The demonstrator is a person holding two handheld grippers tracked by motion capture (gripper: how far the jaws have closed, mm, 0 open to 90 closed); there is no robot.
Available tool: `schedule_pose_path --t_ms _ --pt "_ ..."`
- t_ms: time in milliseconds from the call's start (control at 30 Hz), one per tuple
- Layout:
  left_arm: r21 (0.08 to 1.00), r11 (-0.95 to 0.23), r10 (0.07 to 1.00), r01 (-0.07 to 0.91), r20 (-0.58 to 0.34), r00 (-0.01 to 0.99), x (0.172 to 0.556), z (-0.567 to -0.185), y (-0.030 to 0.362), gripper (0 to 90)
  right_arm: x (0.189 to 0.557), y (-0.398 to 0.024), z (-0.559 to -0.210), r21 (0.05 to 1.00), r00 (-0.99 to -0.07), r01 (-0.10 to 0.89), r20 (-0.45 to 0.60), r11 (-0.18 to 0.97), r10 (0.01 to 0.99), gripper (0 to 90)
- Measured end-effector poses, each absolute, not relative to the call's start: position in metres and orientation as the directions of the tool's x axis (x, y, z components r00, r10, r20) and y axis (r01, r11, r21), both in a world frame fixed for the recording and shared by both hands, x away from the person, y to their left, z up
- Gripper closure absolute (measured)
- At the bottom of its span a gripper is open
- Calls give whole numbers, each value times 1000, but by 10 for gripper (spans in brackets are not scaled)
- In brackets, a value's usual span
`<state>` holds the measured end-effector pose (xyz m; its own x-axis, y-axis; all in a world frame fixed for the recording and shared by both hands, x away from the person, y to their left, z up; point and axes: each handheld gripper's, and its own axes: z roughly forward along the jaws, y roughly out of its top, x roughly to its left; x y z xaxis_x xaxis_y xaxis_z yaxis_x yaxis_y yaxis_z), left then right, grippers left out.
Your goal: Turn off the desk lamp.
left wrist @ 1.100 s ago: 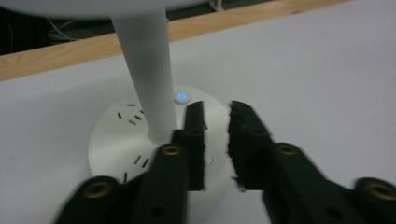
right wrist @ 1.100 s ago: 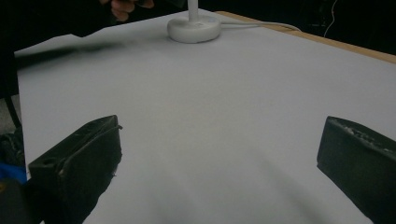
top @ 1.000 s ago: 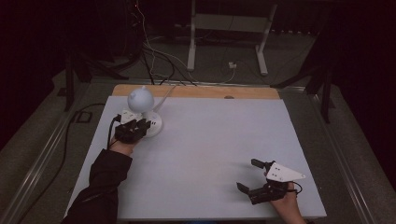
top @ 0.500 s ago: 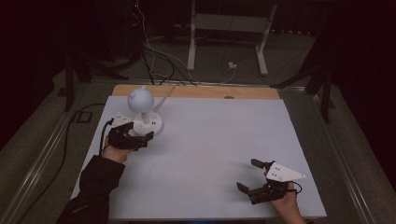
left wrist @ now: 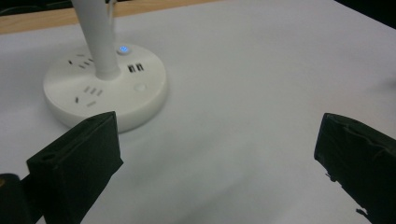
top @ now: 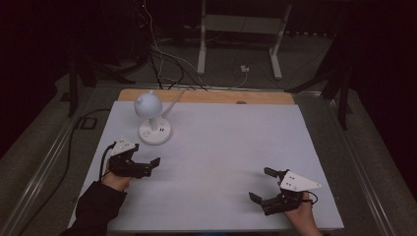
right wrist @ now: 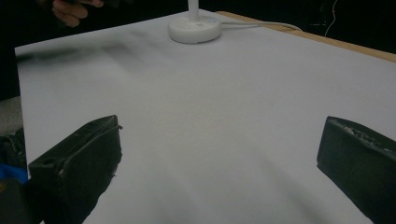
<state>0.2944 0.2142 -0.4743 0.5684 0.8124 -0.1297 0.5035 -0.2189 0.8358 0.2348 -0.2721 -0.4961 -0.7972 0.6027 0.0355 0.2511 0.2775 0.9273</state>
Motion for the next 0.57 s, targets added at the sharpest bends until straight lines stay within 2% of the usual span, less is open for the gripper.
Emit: schedule_pose_path --t_ms 267,567 --pt "832 -221 791 508 -151 593 269 -486 220 11 234 -272 -496 926 -798 252 35 281 602 0" --pt "831 -274 755 484 -126 643 248 -505 220 11 235 -271 -497 924 -797 256 36 284 603 0"
